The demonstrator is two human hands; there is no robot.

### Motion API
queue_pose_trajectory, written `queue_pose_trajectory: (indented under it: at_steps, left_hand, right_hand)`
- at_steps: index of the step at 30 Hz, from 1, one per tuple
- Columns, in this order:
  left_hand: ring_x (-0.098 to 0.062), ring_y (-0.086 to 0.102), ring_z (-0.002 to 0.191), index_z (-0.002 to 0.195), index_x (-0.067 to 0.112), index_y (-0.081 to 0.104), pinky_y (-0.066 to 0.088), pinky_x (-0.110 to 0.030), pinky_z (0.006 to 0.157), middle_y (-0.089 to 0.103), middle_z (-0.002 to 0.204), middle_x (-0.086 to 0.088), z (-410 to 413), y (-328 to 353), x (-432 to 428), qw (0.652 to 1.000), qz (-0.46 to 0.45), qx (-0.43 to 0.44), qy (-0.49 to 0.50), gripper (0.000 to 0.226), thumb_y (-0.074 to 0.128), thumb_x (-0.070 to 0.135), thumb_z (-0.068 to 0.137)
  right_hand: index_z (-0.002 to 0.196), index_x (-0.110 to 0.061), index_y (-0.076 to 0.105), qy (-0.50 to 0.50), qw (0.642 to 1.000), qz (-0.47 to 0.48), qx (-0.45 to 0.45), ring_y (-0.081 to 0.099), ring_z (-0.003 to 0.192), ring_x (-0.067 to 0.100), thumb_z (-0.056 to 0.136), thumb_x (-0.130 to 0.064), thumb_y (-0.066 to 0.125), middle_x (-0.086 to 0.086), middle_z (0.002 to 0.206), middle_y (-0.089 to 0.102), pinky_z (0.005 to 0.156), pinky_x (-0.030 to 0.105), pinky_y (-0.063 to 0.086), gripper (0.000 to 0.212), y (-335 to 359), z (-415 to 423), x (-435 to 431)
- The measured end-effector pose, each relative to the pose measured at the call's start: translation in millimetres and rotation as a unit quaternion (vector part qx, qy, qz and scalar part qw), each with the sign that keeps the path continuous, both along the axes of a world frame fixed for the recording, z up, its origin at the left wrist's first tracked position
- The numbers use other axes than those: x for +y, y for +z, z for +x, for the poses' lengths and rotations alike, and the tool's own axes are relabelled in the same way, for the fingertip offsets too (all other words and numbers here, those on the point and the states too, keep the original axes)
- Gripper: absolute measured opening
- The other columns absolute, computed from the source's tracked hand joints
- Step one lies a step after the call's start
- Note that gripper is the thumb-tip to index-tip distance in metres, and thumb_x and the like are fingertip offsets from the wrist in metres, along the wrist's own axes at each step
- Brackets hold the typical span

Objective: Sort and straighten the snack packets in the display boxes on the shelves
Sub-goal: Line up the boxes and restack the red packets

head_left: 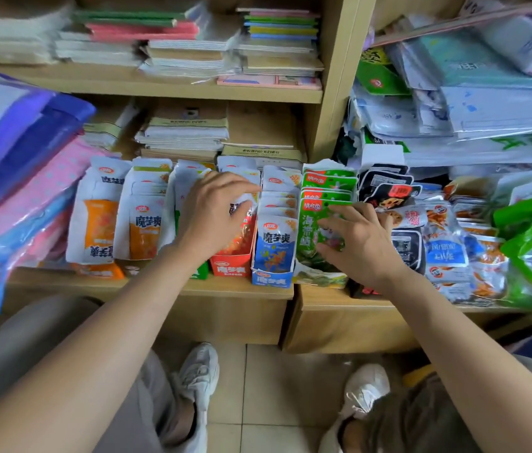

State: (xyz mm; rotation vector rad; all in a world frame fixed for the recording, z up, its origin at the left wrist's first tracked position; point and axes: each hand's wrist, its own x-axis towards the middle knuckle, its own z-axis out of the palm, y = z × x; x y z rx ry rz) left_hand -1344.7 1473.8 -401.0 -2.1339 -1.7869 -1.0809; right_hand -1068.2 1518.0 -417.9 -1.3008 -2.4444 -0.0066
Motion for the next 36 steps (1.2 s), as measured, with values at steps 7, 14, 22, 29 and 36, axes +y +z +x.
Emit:
queue_pose_trajectory:
  at_steps: [7,14,22,29,36]
  left_hand:
    - [-0.015,0.050,0.115,0.128,0.030,0.068,0.047,-0.043,0.097,0.064,0.121,0.013,-11.7,-39.4,-78.9,0.986,-0.140,0.070,0.047,0.037,0.067,0.033,0.091]
    - [-0.021,0.018,0.150,0.152,0.027,0.040,0.017,-0.049,0.121,0.044,0.153,0.007,7.9,-59.8,-106.4,0.963,-0.212,0.136,0.098,0.064,0.064,0.024,0.093]
    - [-0.026,0.044,0.130,0.145,0.023,0.052,0.042,-0.051,0.108,0.051,0.144,0.000,-20.1,-61.9,-145.8,0.976,-0.118,0.015,0.185,0.078,0.069,-0.007,0.074]
    - [-0.025,0.032,0.147,0.156,0.026,0.034,0.034,-0.049,0.115,0.029,0.163,0.004,-75.3,-77.3,-179.5,0.956,-0.172,-0.001,0.238,0.092,0.067,-0.006,0.076]
    - [-0.027,0.038,0.132,0.144,0.029,0.052,0.042,-0.043,0.107,0.042,0.149,0.006,-102.5,-64.0,-172.1,0.960,-0.177,-0.046,0.211,0.082,0.064,-0.013,0.074]
  right_hand:
    - [0.127,-0.033,0.065,0.032,0.999,-0.025,0.005,0.037,0.128,0.037,0.083,-0.046,0.073,-0.003,0.144,0.052,0.093,0.056,0.031,0.047,1.1,-14.5,-6.9]
    - [0.128,-0.036,0.065,0.054,0.997,-0.028,-0.046,0.032,0.135,0.036,0.084,-0.044,0.072,0.000,0.144,0.052,0.105,0.057,0.020,0.045,-0.6,-7.9,-9.5]
    - [0.153,-0.036,0.030,0.097,0.989,-0.096,-0.052,0.032,0.140,0.029,0.091,-0.046,0.061,-0.005,0.155,0.036,0.113,0.061,0.018,0.070,-6.6,-20.1,-82.1]
    - [0.154,-0.041,0.004,0.013,0.980,-0.133,-0.149,0.011,0.145,0.045,0.089,-0.056,0.055,0.003,0.157,0.022,0.115,0.070,0.001,0.083,-30.5,-59.9,-111.4]
    - [0.133,-0.039,0.037,-0.037,0.978,-0.187,-0.085,0.028,0.130,0.043,0.084,-0.039,0.061,0.002,0.128,0.044,0.114,0.068,0.009,0.055,-15.3,-74.2,-110.5]
